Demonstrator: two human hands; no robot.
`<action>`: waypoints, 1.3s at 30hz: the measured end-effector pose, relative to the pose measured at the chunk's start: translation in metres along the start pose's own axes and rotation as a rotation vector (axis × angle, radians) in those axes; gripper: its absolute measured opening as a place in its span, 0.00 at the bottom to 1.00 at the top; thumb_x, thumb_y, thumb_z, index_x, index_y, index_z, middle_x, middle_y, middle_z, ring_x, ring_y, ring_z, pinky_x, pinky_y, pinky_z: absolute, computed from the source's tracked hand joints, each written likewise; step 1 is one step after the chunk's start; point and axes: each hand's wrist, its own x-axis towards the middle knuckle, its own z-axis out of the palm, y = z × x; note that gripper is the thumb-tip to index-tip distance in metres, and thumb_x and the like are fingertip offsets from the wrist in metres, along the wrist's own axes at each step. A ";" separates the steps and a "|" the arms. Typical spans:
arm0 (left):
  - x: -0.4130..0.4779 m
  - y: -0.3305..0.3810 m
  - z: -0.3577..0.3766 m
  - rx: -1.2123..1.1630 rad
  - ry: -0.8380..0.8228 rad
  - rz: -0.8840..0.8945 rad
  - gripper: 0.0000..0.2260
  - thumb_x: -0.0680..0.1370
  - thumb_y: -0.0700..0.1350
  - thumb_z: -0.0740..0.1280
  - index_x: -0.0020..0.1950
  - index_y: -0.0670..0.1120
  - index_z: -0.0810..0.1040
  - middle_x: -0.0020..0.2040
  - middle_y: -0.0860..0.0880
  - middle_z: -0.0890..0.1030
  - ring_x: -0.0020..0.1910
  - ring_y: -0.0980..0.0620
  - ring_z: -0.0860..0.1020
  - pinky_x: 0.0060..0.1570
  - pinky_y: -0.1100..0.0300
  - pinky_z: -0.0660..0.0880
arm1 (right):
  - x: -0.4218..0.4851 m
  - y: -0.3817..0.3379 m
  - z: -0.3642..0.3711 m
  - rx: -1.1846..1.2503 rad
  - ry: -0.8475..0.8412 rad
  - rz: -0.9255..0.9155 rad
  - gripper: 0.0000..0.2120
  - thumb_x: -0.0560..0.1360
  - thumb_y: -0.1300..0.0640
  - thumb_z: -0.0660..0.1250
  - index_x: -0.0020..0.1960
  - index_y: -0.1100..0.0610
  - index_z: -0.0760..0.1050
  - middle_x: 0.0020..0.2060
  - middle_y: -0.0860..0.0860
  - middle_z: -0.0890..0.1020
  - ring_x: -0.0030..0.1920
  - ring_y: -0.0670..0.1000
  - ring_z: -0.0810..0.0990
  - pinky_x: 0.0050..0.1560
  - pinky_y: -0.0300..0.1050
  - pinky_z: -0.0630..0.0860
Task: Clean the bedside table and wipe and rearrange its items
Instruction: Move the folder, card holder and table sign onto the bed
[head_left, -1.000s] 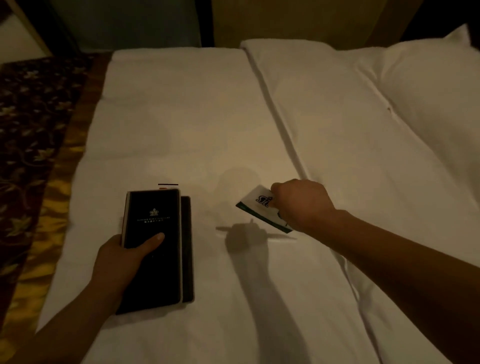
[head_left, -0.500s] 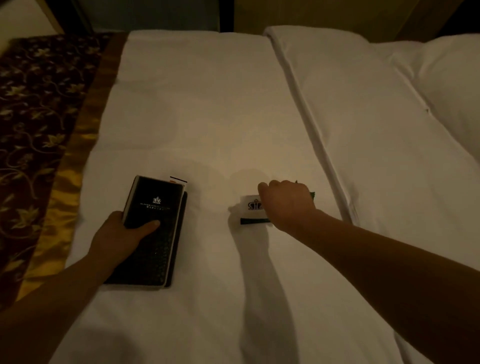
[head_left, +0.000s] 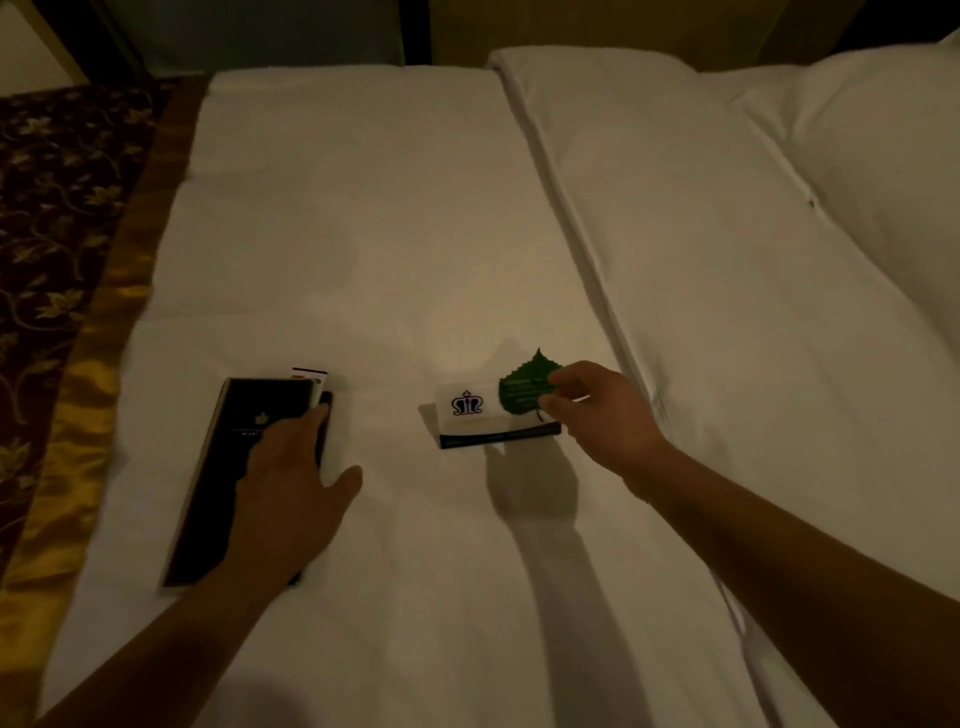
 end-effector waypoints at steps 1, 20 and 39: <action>-0.004 0.006 0.005 -0.051 -0.025 0.002 0.35 0.77 0.50 0.72 0.80 0.52 0.59 0.79 0.43 0.61 0.76 0.41 0.61 0.74 0.43 0.61 | -0.007 0.006 -0.006 0.104 0.001 0.038 0.12 0.74 0.54 0.70 0.57 0.53 0.78 0.46 0.47 0.82 0.48 0.51 0.82 0.53 0.53 0.80; -0.141 0.198 0.106 -0.124 -0.254 0.318 0.31 0.78 0.51 0.70 0.79 0.53 0.62 0.76 0.47 0.66 0.73 0.47 0.67 0.71 0.49 0.66 | -0.189 0.146 -0.201 0.428 0.338 0.207 0.09 0.75 0.56 0.70 0.53 0.46 0.80 0.44 0.49 0.85 0.43 0.49 0.85 0.51 0.55 0.82; -0.337 0.372 0.255 -0.038 -0.540 0.649 0.31 0.78 0.53 0.68 0.79 0.56 0.61 0.76 0.50 0.65 0.71 0.47 0.70 0.70 0.43 0.67 | -0.402 0.330 -0.355 0.575 0.767 0.388 0.08 0.74 0.58 0.72 0.50 0.46 0.81 0.41 0.50 0.85 0.43 0.50 0.85 0.42 0.43 0.81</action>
